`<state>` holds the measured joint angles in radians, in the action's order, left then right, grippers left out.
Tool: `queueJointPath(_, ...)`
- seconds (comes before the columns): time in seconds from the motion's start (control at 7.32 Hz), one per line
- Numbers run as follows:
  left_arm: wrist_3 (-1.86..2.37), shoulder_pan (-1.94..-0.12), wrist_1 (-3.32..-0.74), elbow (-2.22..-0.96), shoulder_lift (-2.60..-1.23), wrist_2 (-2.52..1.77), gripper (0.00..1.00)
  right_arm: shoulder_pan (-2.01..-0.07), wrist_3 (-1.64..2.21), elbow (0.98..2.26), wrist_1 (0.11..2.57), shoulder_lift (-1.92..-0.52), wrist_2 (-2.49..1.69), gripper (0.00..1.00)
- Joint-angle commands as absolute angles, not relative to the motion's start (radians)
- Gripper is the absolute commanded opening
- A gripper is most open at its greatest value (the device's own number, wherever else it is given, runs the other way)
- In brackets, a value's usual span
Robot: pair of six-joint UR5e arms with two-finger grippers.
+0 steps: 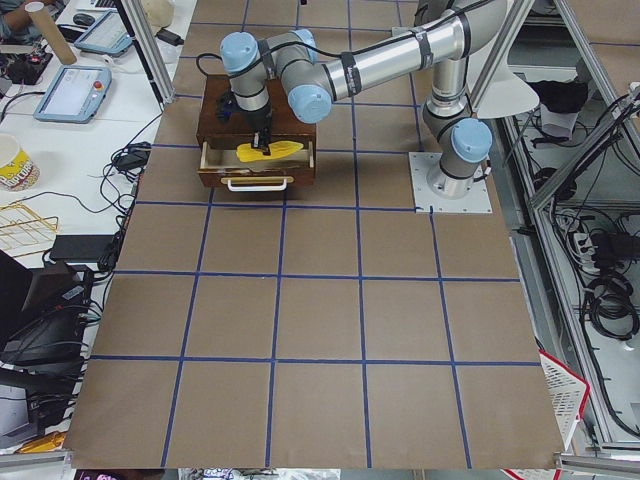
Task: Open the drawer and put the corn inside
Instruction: 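Lift the corn and carry it over the open drawer with the left gripper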
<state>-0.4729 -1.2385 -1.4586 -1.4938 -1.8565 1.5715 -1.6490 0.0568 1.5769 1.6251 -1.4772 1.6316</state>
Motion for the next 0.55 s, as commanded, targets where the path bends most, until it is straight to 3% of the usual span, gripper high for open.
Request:
queueJointPath(0.0,-0.468,-1.238,-1.450,-1.494,-1.871,1.574,0.01,-1.649,0.057,1.577,1.624,-1.477,1.632,1.00)
queueJointPath(0.14,-0.477,-1.236,-1.445,-1.494,-1.874,1.575,0.59,-1.649,0.057,1.577,1.624,-1.477,1.632,1.00)
queueJointPath(0.27,-0.474,-1.236,-1.440,-1.487,-1.875,1.572,0.91,-1.649,0.057,1.577,1.624,-1.477,1.632,1.00)
queueJointPath(0.41,-0.472,-1.236,-1.442,-1.485,-1.864,1.572,0.96,-1.649,0.057,1.577,1.626,-1.477,1.632,1.00)
